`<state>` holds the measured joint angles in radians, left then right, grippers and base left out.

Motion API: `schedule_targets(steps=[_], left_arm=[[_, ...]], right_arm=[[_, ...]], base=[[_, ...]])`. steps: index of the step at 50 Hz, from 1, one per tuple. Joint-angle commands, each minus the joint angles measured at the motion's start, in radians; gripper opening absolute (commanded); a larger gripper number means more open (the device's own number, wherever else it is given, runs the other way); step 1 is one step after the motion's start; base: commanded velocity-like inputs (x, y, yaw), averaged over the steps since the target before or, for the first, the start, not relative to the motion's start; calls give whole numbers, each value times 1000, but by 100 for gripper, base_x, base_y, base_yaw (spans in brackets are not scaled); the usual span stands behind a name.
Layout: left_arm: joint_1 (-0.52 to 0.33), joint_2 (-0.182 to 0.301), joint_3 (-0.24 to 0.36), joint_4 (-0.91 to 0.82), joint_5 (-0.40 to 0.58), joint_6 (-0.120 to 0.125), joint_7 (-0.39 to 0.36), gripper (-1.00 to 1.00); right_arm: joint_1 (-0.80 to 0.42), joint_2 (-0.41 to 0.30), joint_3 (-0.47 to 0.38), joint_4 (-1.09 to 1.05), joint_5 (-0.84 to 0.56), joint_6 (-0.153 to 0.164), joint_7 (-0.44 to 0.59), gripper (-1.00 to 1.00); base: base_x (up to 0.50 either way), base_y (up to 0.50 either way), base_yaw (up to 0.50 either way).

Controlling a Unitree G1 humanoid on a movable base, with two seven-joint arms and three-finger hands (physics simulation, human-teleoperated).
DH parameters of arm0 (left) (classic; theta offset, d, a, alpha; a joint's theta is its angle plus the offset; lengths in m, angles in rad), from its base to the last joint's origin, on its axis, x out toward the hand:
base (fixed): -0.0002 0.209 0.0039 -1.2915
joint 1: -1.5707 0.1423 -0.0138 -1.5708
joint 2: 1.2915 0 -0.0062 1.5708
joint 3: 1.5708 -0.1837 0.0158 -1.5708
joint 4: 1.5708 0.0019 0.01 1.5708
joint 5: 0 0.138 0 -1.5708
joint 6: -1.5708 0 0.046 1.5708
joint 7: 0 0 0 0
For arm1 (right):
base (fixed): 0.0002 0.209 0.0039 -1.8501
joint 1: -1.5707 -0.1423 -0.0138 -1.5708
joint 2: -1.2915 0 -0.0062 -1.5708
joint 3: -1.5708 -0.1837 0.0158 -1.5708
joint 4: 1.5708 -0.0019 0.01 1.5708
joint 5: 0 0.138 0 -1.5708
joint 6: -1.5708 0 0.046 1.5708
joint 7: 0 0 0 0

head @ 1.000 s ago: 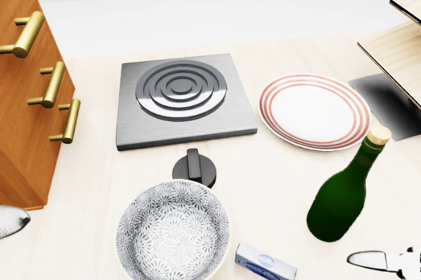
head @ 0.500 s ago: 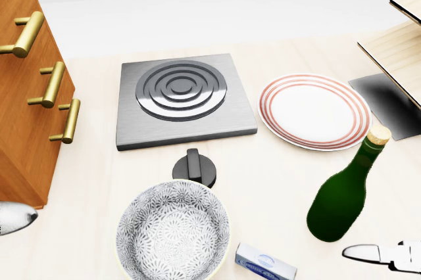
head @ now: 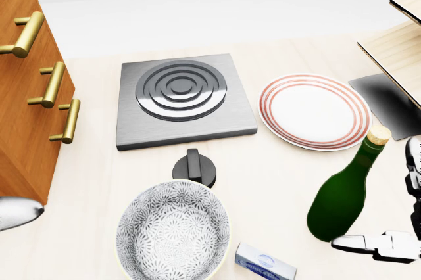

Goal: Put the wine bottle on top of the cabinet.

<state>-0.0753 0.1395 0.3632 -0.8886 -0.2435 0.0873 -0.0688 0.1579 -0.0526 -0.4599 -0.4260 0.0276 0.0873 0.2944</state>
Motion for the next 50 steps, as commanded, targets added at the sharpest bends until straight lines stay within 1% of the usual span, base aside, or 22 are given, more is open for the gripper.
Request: schedule_targets(steps=[1, 7, 13, 23, 29, 44, 50], left_arm=[[8, -4, 1, 9, 5, 0, -5, 100], [15, -7, 6, 9, 4, 0, -8, 100], [28, -15, -6, 16, 16, 0, -14, 100], [27, -18, -13, 34, 31, 0, -17, 100], [30, -23, -30, 49, 46, 0, -16, 100], [35, -27, -37, 57, 59, 0, -20, 100], [32, -27, -33, 52, 58, 0, -20, 100]], right_arm=[[-63, -48, 33, 68, 11, 0, -34, 100], [-91, -71, 43, 97, 18, 0, -44, 100], [-101, -91, 36, 102, 25, 0, -43, 100], [-92, -95, 16, 147, 32, 0, -36, 100], [-113, -111, 13, 188, 38, 0, -39, 100], [-165, -148, 39, 309, 62, 0, -61, 100], [-171, -157, 41, 310, 66, 0, -63, 100]], base=[[0, 0, 0], [0, 0, 0], [0, 0, 0], [0, 0, 0], [0, 0, 0], [0, 0, 0], [0, 0, 0]])
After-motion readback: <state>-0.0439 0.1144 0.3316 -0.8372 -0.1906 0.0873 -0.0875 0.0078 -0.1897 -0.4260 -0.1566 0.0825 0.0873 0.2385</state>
